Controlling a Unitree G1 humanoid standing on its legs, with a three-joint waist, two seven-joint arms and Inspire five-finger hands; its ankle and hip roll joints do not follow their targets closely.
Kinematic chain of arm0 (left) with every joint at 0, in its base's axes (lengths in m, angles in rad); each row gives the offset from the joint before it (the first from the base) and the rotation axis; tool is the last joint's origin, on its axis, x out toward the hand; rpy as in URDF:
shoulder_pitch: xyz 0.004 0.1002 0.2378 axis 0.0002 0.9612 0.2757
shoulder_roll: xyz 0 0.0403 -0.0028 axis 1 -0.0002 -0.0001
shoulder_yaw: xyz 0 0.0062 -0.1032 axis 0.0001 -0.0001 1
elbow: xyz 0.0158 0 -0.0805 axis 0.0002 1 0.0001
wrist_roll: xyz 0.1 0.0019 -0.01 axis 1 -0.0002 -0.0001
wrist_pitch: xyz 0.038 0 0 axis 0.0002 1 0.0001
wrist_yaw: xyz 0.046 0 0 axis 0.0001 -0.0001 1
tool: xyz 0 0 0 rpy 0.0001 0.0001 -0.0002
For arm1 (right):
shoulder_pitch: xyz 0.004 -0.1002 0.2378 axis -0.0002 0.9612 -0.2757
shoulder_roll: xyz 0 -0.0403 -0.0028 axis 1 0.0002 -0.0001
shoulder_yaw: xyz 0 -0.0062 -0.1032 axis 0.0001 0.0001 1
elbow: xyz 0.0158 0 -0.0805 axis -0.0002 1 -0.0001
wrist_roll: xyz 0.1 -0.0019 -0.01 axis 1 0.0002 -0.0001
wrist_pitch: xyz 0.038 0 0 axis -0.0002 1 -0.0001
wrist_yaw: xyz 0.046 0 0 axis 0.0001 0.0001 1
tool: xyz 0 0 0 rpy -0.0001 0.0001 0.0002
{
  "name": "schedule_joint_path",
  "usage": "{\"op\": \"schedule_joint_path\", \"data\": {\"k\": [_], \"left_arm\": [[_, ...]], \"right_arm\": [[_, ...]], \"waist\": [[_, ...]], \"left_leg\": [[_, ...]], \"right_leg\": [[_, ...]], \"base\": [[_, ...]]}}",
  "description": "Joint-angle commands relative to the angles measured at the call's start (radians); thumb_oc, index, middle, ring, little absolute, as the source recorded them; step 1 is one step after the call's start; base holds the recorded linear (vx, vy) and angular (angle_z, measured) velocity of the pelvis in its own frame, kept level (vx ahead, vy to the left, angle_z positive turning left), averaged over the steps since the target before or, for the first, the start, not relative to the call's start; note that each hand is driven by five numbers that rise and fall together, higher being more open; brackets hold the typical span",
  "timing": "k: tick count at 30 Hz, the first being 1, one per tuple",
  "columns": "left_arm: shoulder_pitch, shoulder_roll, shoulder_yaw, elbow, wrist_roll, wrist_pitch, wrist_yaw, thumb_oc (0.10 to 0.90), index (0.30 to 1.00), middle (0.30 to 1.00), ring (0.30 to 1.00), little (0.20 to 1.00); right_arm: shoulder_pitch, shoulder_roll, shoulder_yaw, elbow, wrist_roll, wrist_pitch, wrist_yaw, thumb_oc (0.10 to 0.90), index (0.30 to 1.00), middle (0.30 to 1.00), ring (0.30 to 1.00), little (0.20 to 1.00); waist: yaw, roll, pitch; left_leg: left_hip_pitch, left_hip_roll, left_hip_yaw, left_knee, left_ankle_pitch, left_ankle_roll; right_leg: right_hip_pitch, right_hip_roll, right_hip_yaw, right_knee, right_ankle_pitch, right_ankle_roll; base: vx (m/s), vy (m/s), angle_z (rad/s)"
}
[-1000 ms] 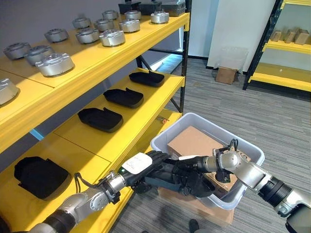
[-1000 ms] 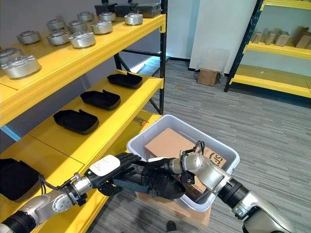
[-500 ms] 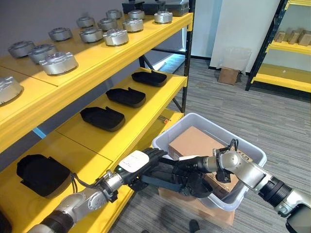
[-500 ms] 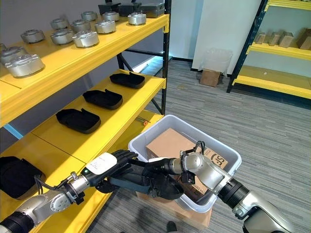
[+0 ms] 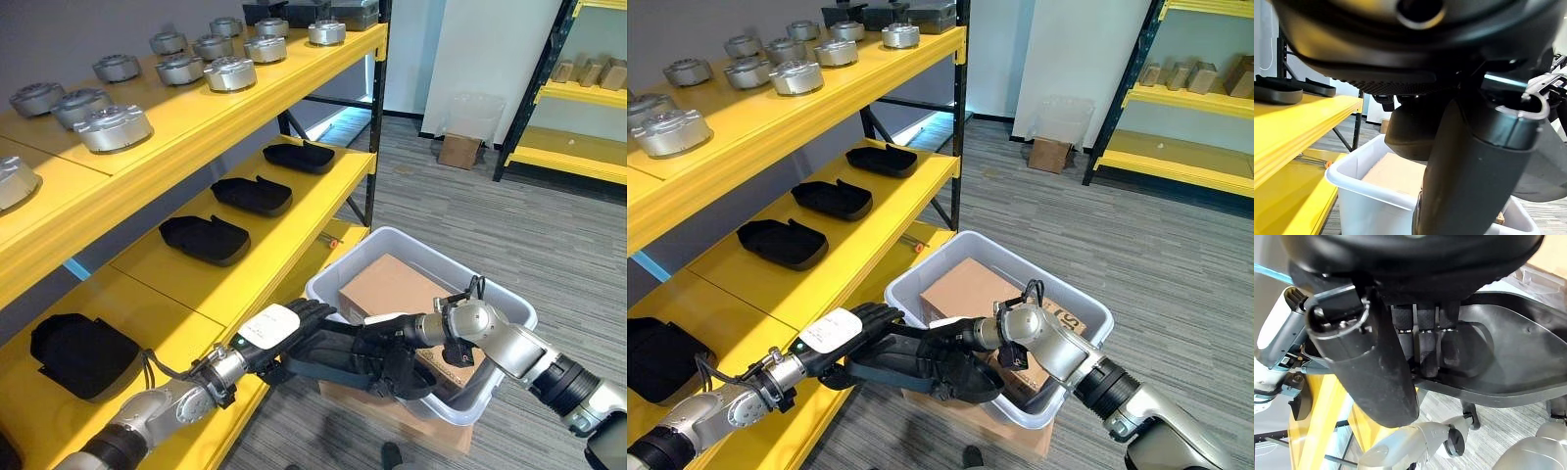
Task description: Move parts from the plastic box to the shelf.
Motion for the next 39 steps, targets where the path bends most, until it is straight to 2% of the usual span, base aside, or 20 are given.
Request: {"op": "schedule_joint_path", "data": {"k": [1,4,10,17,23,33,39], "left_arm": [[-0.125,0.064,0.064,0.044,-0.036,-0.014,0.087,0.900,1.000,1.000,1.000,1.000],[-0.131,0.056,0.053,0.055,-0.017,-0.045,0.106,0.900,1.000,1.000,1.000,1.000],[-0.161,0.023,0.016,0.053,0.014,-0.051,0.119,0.900,1.000,1.000,1.000,1.000],[-0.208,-0.011,-0.033,0.066,0.034,-0.036,0.126,0.900,1.000,1.000,1.000,1.000],[-0.269,-0.050,-0.091,0.072,0.017,-0.027,0.121,0.900,1.000,1.000,1.000,1.000],[-0.286,-0.117,-0.141,0.052,-0.003,-0.004,0.104,0.900,1.000,1.000,1.000,1.000],[-0.289,-0.165,-0.164,0.073,0.010,-0.024,0.130,0.900,1.000,1.000,1.000,1.000]], "right_arm": [[-0.084,0.037,-0.054,-0.113,0.131,-0.098,0.021,0.400,0.300,0.300,0.300,0.300],[-0.098,0.041,-0.042,-0.133,0.144,-0.098,0.027,0.400,0.300,0.300,0.300,0.300],[-0.131,0.061,-0.016,-0.135,0.134,-0.102,0.010,0.400,0.300,0.300,0.300,0.300],[-0.157,0.075,0.006,-0.128,0.156,-0.109,0.042,0.400,0.300,0.300,0.300,0.300],[-0.181,0.094,0.034,-0.143,0.169,-0.101,0.022,0.400,0.300,0.300,0.300,0.300],[-0.196,0.118,0.053,-0.133,0.184,-0.117,0.014,0.400,0.300,0.300,0.300,0.300],[-0.206,0.141,0.062,-0.112,0.175,-0.129,0.007,0.400,0.300,0.300,0.300,0.300]], "waist": [[-0.003,-0.030,-0.040],[-0.003,-0.030,-0.038],[-0.006,-0.030,-0.042],[-0.015,-0.027,-0.050],[-0.026,-0.029,-0.052],[-0.034,-0.031,-0.057],[-0.037,-0.033,-0.057]], "left_leg": [[0.086,-0.036,0.030,0.003,-0.175,0.039],[0.081,-0.035,0.029,0.006,-0.173,0.039],[0.085,-0.033,0.034,0.004,-0.176,0.039],[0.086,-0.031,0.037,0.003,-0.175,0.036],[0.085,-0.029,0.042,0.004,-0.176,0.037],[0.092,-0.028,0.048,0.003,-0.180,0.036],[0.090,-0.028,0.048,0.004,-0.182,0.038]], "right_leg": [[0.012,-0.014,-0.003,0.009,-0.073,0.046],[0.008,-0.012,-0.002,0.014,-0.074,0.044],[0.009,-0.009,-0.003,0.014,-0.075,0.043],[0.010,-0.007,-0.004,0.016,-0.077,0.042],[0.003,-0.003,0.002,0.019,-0.078,0.042],[0.010,-0.001,0.004,0.014,-0.077,0.041],[0.006,0.002,0.006,0.018,-0.079,0.040]], "base": [[0.00,0.000,0.00],[-0.02,0.007,0.00],[0.00,0.000,0.00],[0.00,0.000,0.00],[-0.01,-0.001,-0.01],[0.00,-0.006,-0.04],[0.00,0.000,0.00]]}}
